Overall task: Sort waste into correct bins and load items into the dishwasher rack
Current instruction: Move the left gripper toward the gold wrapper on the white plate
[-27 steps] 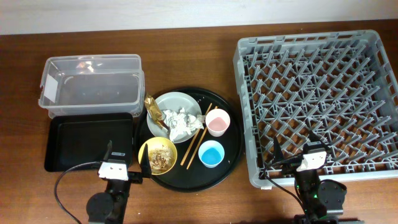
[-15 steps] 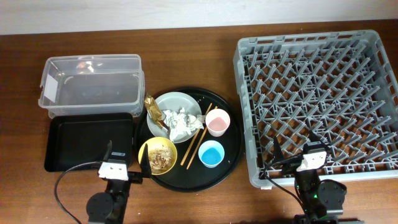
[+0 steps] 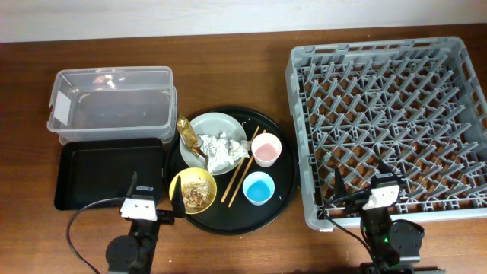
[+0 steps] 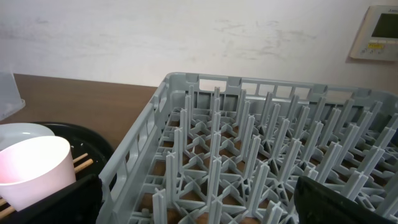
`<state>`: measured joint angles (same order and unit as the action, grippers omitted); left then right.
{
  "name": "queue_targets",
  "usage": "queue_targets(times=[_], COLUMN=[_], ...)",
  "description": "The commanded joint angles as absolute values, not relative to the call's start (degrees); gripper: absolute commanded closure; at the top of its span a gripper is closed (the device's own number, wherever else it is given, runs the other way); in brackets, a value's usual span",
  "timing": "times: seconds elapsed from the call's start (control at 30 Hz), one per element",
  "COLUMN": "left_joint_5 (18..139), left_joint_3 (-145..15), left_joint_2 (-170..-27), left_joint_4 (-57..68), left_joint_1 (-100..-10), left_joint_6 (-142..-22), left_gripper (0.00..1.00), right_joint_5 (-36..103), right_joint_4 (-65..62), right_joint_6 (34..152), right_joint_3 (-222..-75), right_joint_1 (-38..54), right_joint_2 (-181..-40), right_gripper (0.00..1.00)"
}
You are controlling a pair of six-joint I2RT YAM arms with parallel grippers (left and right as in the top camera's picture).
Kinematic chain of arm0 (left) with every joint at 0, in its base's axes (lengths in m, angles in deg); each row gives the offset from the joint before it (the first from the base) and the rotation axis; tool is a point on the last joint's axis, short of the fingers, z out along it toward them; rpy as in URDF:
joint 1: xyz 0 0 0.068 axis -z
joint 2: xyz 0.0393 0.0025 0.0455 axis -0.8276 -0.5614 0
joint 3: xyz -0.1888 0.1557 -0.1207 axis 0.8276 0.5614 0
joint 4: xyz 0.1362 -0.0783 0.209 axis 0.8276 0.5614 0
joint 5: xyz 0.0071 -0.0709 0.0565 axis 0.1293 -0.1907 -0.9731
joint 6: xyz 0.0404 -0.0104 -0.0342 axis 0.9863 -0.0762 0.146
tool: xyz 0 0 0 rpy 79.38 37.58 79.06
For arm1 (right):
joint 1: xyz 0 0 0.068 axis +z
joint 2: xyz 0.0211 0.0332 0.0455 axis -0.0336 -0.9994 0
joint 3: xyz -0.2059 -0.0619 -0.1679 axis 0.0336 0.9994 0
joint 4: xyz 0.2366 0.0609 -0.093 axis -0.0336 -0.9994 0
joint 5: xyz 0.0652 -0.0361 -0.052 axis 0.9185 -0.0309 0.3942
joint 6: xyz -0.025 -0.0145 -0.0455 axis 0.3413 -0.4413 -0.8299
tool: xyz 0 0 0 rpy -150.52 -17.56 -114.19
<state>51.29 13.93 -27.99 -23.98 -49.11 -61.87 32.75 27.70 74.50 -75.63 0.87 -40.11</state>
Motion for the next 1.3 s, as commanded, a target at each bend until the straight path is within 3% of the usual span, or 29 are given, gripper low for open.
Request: queue_targets(times=[0.0, 0.23, 0.33, 0.6, 0.87, 1.1, 1.27], left_joint_5=[51.29, 51.31, 51.31, 51.29, 51.64, 56.28, 62.53], left_joint_3=[14.50, 14.45, 14.30, 1.47, -22.60, -46.11, -47.95], left_joint_2=[-27.60, -27.60, -27.60, -33.13, -58.79, -83.80, -90.05], left_joint_4=[-24.15, -24.35, -24.11, -6.86, 9.51, 32.15, 26.60], left_joint_1=[-48.76, -48.76, -48.76, -48.76, -48.76, -48.76, -48.76], left_joint_6=[-61.19, -61.26, -61.67, -64.69, -64.67, -64.65, -64.69], left_gripper=[0.01, 0.01, 0.01, 0.01, 0.01, 0.01, 0.01], right_joint_5=[32.27, 32.27, 32.31, 32.31, 32.51, 32.71, 32.68], right_joint_4=[27.52, 27.52, 27.46, 14.52, -7.89, -24.32, -24.76], right_joint_6=[74.74, 75.55, 83.29, 84.67, 84.67, 84.64, 84.64], right_joint_3=[-75.21, -75.21, -75.25, -87.06, -108.78, -125.31, -126.01], right_joint_1=[1.13, 1.13, 1.13, 1.13, 1.13, 1.13, 1.13], right_joint_2=[-39.81, -39.81, -39.81, -43.02, -63.78, -80.85, -82.08], right_gripper=[0.01, 0.01, 0.01, 0.01, 0.01, 0.01, 0.01])
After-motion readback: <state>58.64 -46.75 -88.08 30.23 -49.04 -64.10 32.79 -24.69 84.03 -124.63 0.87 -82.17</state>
